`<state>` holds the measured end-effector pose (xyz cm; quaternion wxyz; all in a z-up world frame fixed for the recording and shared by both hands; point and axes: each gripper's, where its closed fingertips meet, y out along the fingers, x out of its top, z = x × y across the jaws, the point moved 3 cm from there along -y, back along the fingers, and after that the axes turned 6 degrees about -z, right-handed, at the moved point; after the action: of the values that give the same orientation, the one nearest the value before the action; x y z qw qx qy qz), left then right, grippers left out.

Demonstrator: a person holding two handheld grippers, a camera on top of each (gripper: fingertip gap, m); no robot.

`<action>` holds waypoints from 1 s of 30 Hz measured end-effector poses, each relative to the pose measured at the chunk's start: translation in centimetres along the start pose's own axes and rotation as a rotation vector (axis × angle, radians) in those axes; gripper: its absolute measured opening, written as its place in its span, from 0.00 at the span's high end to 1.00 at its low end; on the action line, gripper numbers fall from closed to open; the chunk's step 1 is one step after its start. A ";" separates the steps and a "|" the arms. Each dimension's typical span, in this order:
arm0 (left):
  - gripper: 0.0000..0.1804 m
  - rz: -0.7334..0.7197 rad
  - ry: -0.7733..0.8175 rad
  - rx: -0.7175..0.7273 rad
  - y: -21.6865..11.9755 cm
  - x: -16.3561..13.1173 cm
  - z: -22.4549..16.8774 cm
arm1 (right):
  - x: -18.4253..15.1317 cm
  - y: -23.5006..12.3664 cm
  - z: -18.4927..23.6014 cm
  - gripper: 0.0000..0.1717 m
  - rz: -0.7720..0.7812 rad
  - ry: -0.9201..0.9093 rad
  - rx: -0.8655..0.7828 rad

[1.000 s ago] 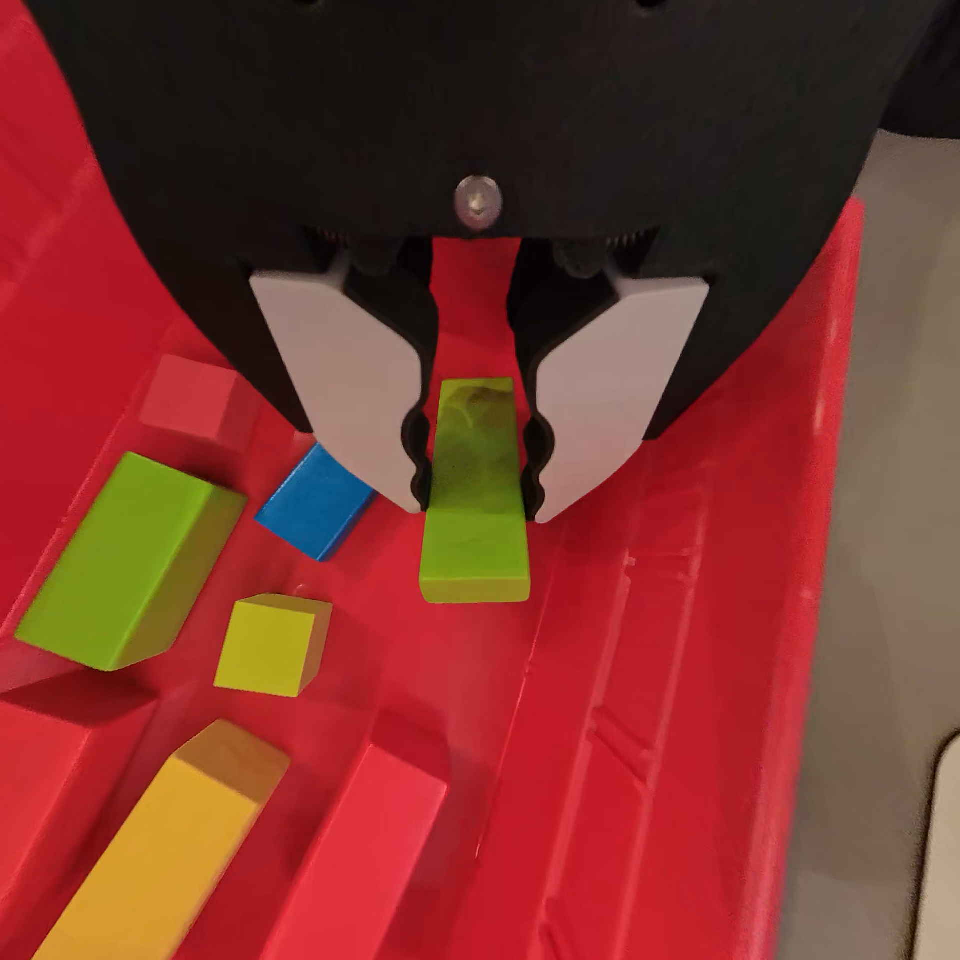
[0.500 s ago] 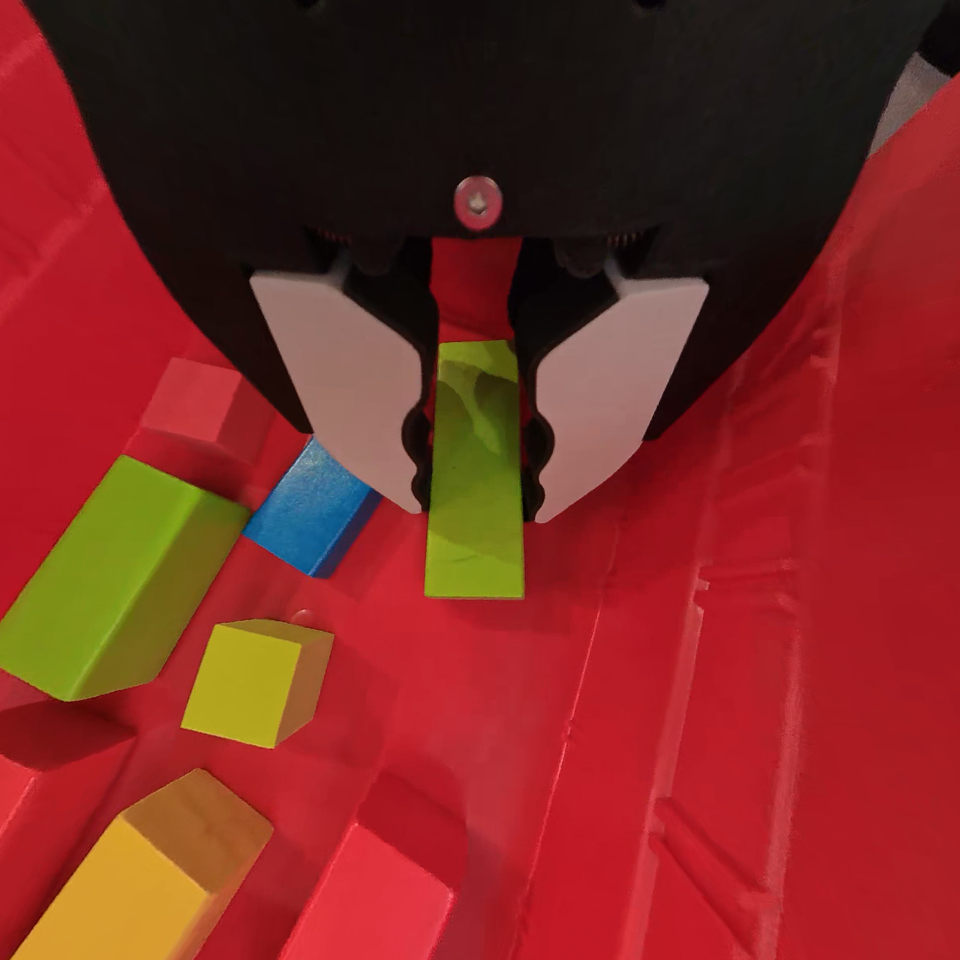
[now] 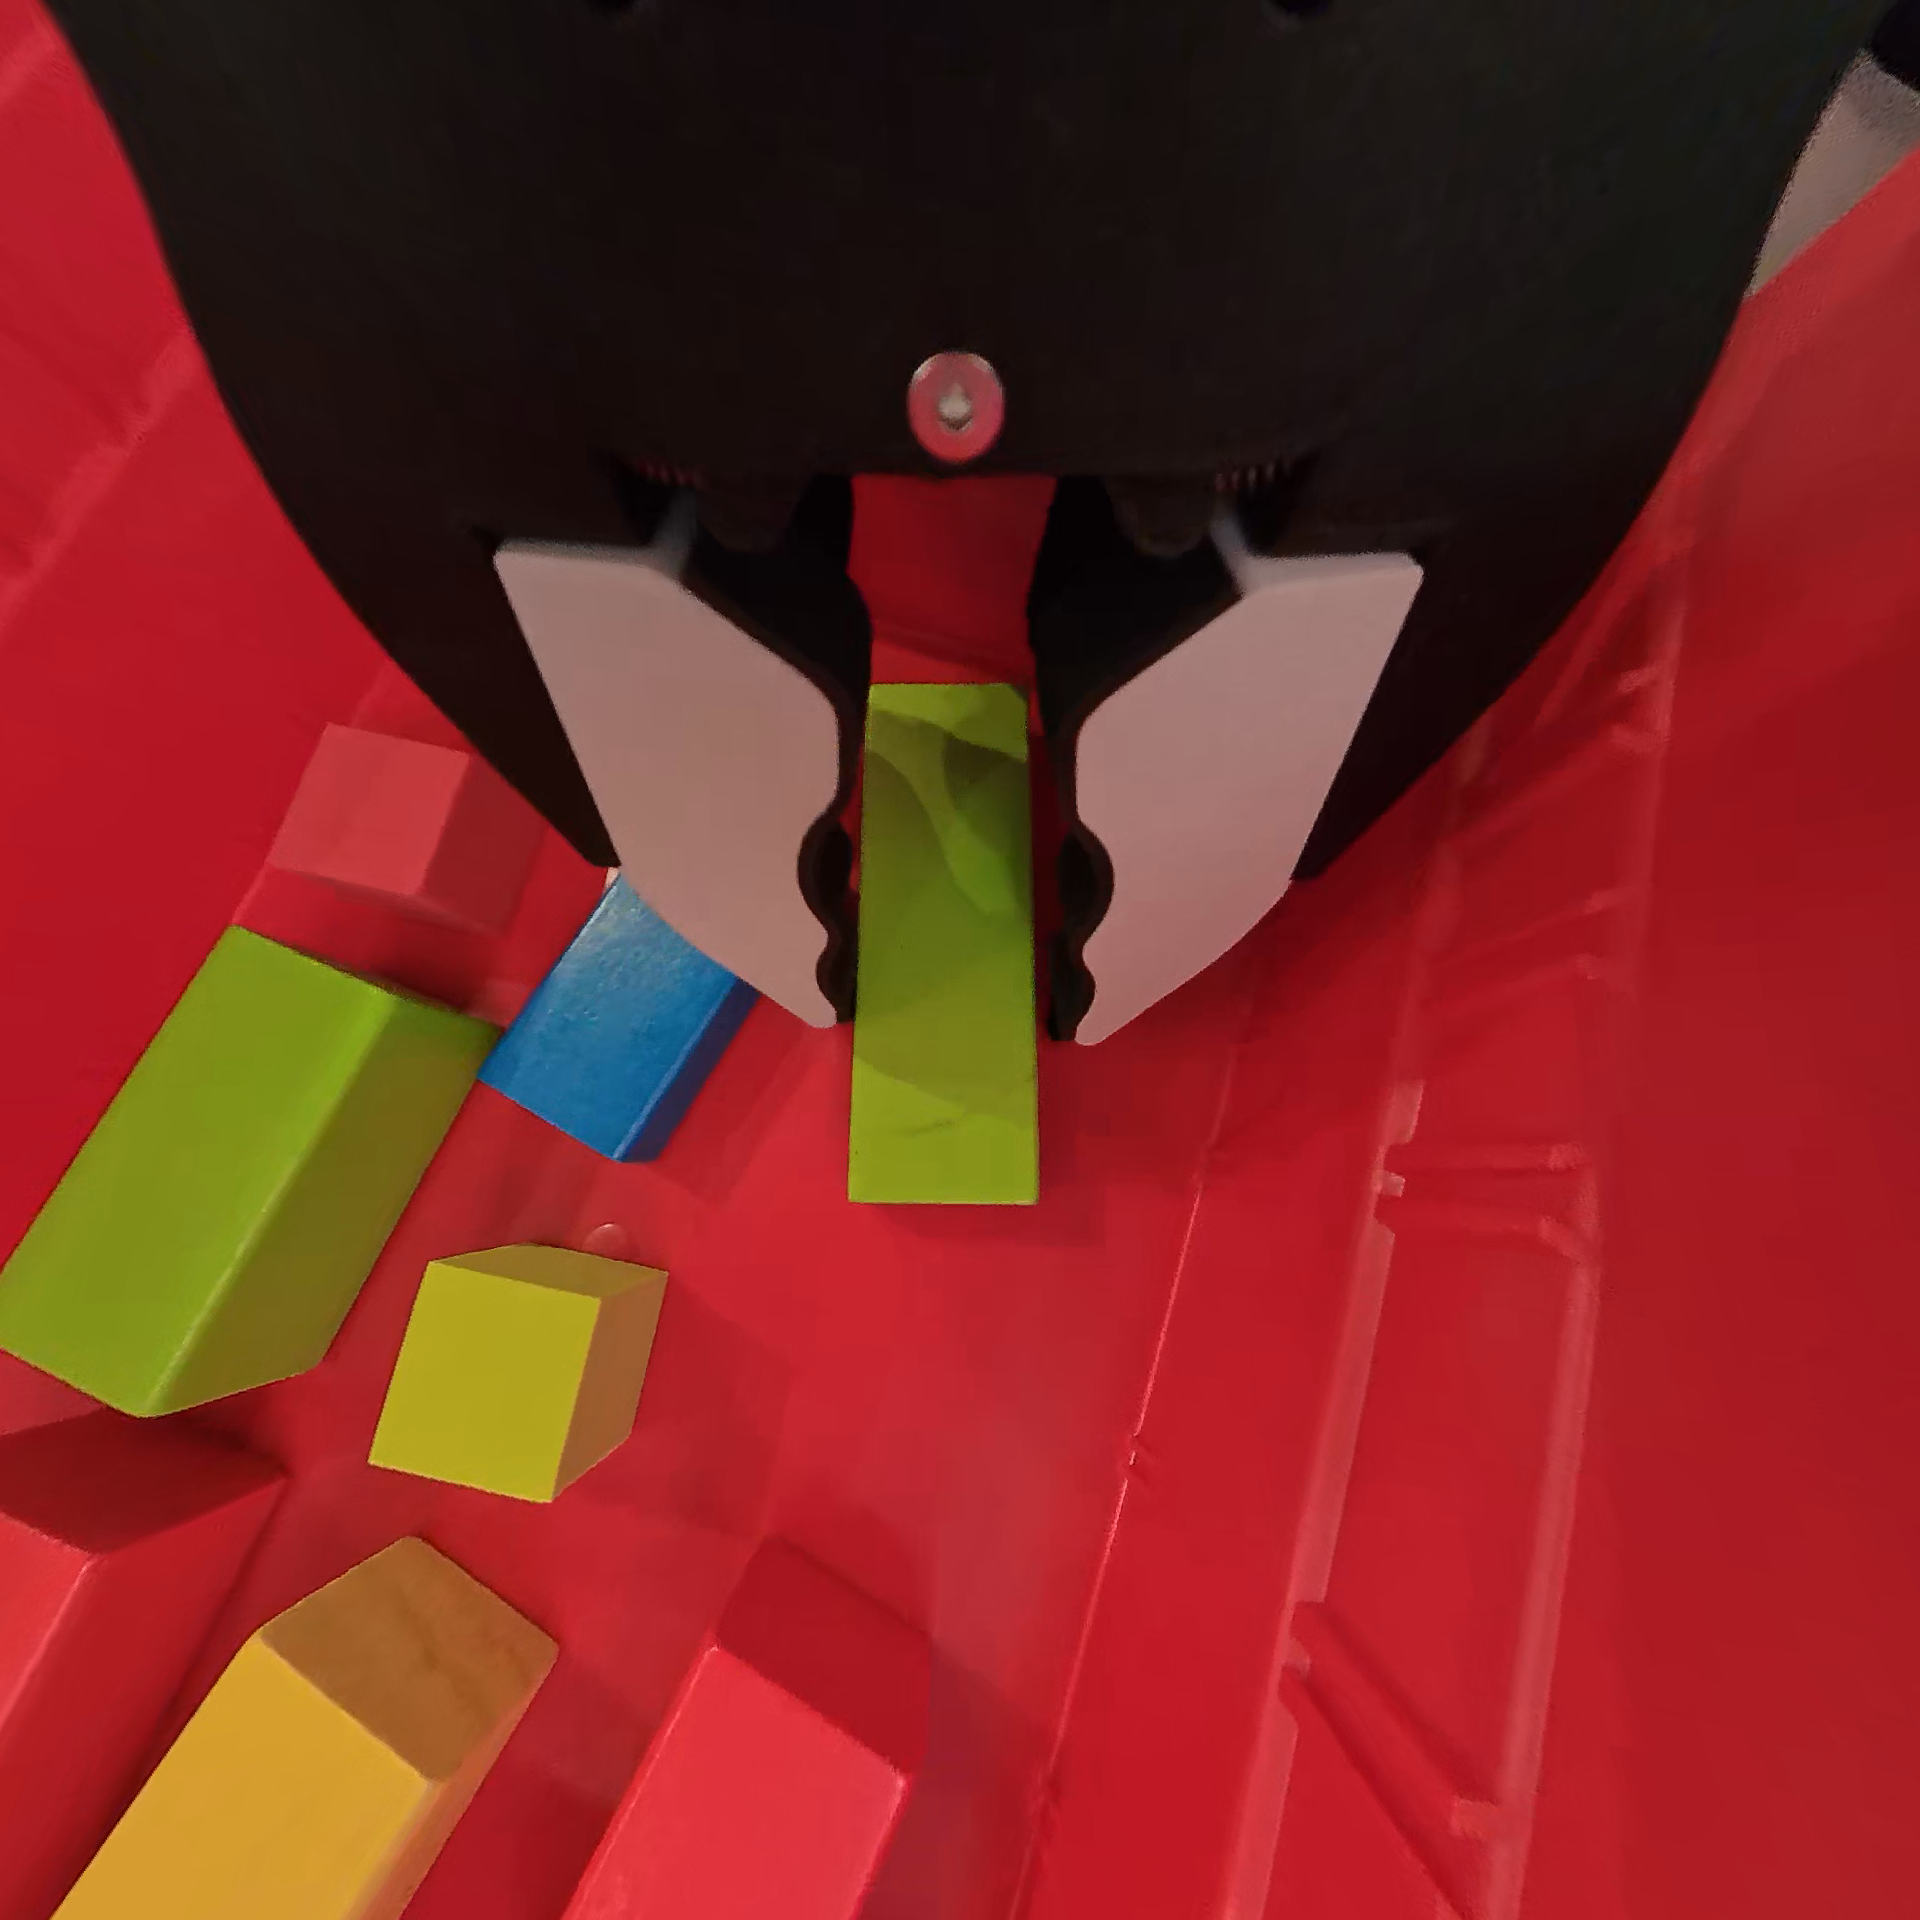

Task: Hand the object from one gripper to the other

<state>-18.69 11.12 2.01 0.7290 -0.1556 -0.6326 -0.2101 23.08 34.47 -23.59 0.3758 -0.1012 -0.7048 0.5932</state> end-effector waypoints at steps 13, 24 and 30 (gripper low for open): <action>0.94 -0.019 -0.020 0.000 -0.5 0.7 0.1 | -0.9 -14.3 5.0 0.72 -0.403 0.044 -0.079; 0.91 -0.051 0.014 -0.013 0.3 2.5 -2.8 | -14.6 -28.8 19.7 0.74 -0.591 0.034 -0.152; 0.91 -0.068 0.053 -0.085 1.9 3.4 -7.1 | -23.3 -32.8 22.4 0.74 -0.562 0.112 -0.223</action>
<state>-11.29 8.86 4.33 0.7308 -0.1593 -0.6084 -0.2653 34.76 -5.33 -3.54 0.5499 0.0245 -0.7441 0.3786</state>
